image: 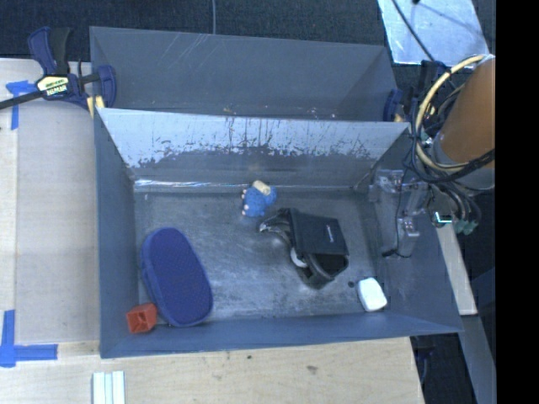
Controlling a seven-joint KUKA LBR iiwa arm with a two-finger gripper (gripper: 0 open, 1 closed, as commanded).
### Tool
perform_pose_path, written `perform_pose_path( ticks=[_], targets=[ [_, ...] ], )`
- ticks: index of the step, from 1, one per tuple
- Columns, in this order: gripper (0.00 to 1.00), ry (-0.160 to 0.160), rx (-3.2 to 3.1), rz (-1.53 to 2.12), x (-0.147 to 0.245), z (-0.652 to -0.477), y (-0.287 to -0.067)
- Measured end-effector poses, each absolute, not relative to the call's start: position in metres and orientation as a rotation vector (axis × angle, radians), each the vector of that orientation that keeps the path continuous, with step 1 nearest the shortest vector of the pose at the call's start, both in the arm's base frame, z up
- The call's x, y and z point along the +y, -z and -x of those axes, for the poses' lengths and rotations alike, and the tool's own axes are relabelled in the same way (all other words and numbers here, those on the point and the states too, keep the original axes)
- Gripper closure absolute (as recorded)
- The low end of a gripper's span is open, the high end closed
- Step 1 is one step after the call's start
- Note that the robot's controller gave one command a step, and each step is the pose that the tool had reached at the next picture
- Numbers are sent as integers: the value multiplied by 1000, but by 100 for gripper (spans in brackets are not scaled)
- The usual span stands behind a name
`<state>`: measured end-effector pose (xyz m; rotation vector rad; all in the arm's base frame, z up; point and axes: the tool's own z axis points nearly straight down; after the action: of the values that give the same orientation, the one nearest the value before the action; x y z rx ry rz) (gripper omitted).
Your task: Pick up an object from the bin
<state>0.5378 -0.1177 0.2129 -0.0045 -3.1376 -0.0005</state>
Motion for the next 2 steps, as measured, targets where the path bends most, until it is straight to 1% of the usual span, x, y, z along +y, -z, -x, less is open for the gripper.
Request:
perform_pose_path(
  ticks=[1,2],
  targets=[
    [0,-4,-3140,136,-21,-538,-90],
    [100,4,-3171,138,-20,-546,-99]
  ],
)
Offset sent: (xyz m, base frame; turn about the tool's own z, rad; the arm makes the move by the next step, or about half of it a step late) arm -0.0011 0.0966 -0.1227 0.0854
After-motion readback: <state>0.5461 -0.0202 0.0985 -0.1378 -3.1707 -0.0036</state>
